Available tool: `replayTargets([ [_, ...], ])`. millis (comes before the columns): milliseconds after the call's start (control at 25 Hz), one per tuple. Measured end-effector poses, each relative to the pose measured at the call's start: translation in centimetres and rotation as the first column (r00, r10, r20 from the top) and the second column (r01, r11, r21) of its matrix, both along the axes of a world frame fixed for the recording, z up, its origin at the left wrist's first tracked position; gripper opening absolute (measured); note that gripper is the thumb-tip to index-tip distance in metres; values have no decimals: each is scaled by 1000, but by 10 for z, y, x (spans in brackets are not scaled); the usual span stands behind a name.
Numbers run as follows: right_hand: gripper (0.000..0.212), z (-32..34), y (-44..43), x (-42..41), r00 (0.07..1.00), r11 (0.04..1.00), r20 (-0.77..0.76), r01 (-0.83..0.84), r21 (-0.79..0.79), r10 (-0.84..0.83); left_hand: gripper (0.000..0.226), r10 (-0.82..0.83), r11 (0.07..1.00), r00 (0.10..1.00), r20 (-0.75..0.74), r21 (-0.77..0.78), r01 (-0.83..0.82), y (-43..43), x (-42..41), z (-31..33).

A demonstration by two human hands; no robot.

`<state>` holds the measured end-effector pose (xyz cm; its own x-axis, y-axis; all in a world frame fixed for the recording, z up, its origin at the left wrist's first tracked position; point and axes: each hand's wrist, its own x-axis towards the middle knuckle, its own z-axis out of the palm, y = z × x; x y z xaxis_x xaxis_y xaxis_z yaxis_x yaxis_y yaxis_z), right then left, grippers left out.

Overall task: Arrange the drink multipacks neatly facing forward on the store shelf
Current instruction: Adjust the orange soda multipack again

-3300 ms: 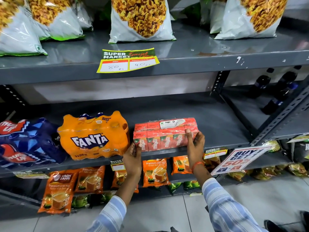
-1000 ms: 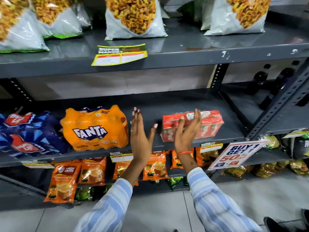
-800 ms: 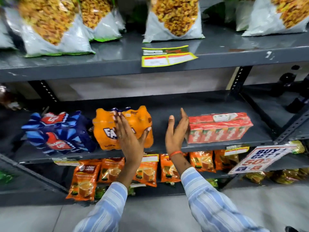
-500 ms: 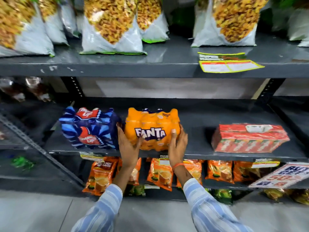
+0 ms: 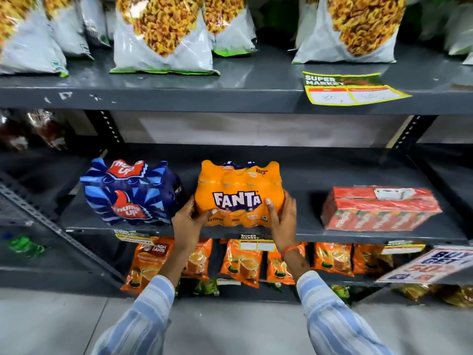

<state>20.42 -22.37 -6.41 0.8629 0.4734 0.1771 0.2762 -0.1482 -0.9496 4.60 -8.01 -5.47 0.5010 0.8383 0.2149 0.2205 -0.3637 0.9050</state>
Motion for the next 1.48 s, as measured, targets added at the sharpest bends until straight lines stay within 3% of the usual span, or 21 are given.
replayTargets([
  [400, 48, -2, -37, 45, 999, 999, 1, 46, 25, -46, 62, -16, 1000, 999, -32, 15, 16, -34, 43, -4],
  [600, 69, -1, -38, 45, 999, 999, -14, 38, 22, -37, 63, 0, 1000, 999, -40, 8, 0, -37, 45, -3],
  [760, 50, -4, -39, 49, 999, 999, -3, 35, 12, -35, 64, 18, 1000, 999, -51, 7, -18, -38, 46, -3],
  [1240, 49, 0, -44, 50, 1000, 1000, -11, 9, -3, -9, 61, 32, 999, 998, -46, -4, -32, -40, 48, -3],
  [1480, 74, 6, -46, 46, 1000, 1000, -5, -3, -1, 2, 59, 17, 999, 1000, 1, -29, -17, -41, 49, -1],
])
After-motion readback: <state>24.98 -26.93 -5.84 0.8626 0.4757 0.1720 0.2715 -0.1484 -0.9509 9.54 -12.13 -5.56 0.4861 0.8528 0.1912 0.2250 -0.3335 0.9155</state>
